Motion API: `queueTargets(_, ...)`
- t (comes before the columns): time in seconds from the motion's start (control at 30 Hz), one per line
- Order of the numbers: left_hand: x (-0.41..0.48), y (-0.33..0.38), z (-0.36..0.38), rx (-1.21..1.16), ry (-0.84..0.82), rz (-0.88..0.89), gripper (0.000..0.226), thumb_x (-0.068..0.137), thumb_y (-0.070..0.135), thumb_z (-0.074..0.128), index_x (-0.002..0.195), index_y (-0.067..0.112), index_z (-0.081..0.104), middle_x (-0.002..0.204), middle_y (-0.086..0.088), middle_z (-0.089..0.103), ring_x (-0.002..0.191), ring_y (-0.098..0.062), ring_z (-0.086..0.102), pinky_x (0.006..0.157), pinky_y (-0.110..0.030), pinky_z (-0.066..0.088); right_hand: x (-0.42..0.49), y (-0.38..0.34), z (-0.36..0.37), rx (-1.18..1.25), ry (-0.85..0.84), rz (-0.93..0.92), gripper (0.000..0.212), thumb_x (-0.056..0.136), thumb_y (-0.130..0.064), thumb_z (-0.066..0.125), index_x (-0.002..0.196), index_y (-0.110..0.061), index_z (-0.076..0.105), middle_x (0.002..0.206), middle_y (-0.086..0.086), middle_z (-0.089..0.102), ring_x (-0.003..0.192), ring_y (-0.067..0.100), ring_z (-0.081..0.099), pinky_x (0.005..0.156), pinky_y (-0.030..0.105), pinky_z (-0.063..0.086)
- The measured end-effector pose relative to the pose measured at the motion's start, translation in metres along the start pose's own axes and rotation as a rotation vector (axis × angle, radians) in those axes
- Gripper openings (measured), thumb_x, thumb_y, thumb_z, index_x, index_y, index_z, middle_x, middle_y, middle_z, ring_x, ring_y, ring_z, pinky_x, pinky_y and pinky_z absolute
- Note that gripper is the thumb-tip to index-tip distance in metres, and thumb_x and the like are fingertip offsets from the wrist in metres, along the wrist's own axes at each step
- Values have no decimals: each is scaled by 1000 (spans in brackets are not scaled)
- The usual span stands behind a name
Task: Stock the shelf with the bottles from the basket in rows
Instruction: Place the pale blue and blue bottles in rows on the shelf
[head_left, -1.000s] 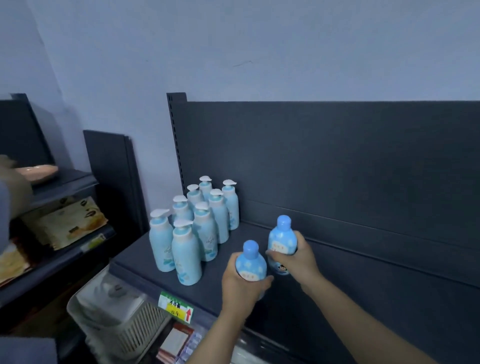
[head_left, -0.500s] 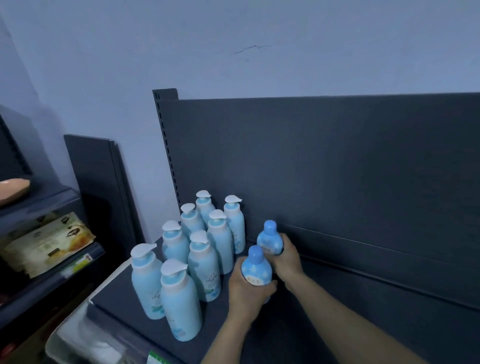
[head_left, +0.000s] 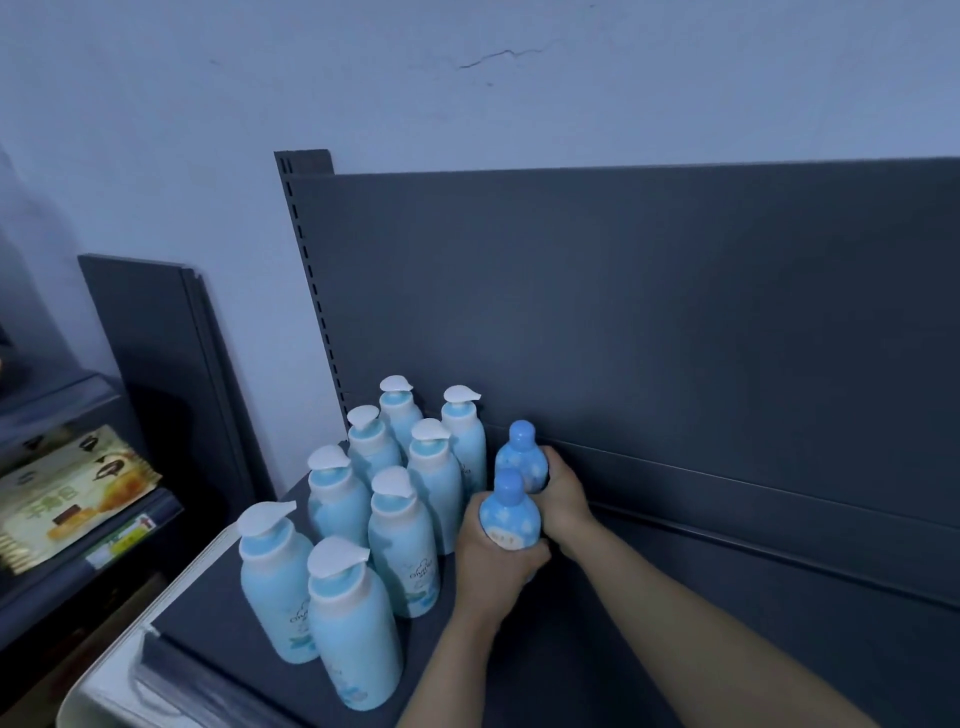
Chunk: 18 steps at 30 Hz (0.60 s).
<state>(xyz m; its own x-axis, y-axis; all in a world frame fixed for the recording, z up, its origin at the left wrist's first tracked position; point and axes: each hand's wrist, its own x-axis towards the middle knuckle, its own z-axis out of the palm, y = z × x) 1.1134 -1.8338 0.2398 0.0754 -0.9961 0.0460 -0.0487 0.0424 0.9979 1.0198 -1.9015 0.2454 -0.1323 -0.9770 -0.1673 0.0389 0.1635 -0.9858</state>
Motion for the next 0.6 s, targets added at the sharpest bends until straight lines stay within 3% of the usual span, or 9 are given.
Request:
queueTargets(0.13,4,-2,-1,8,-22,77,34,61,-6,71,81,15,53,64,5,58,58,-10,54,52,-28,47,0,0,-3,-15,-42,6,19,68,-37,61,80,-25,54,76,-8,60,73,12,57,71,30,49)
queueTargets(0.2,5,-4,-1,19,-11,97,41,62,-7,74,90,14,52,75,2,62,64,-8,58,55,-19,49,-3,2,-11,-147,-91,-64,35,70,-24,71,101,-26,55,95,-8,65,88,10,62,73,25,50)
queueTargets(0.27,5,-6,-2,19,18,108,60,60,-5,79,106,18,48,96,7,61,78,3,60,65,-11,49,-8,5,-22,-193,-107,-94,54,71,-13,77,116,-23,50,111,-6,61,103,10,58,75,19,48)
queueTargets(0.37,-2,-10,-2,87,81,177,97,53,4,88,132,17,33,120,17,49,103,15,48,87,0,37,-19,10,-40,-200,-8,-102,67,72,-16,79,128,-18,43,121,1,54,111,13,52,87,22,43)
queueTargets(0.4,-8,-11,-1,124,112,213,103,52,9,90,136,15,30,127,12,46,112,11,44,98,-5,34,-24,9,-46,-191,49,-103,64,74,-17,78,128,-17,44,122,4,54,110,13,52,89,23,42)
queueTargets(0.47,-22,-8,2,198,214,326,100,58,24,87,139,11,29,139,1,40,130,-6,36,111,-27,31,-37,2,-55,-202,184,-140,55,77,-19,75,125,-13,46,121,8,56,107,14,53,90,24,41)
queueTargets(0.53,-37,7,6,254,320,555,84,73,39,72,139,10,29,140,0,37,131,-11,34,110,-35,30,-60,-12,-64,-330,315,-292,47,82,-23,69,122,-11,49,121,7,57,111,17,53,93,23,39)
queueTargets(0.6,-44,34,11,354,343,776,64,85,39,52,139,10,30,141,-6,39,133,-15,32,110,-37,28,-89,-33,-70,-654,445,-540,46,90,-32,58,129,-10,47,128,6,54,122,21,47,100,24,31)
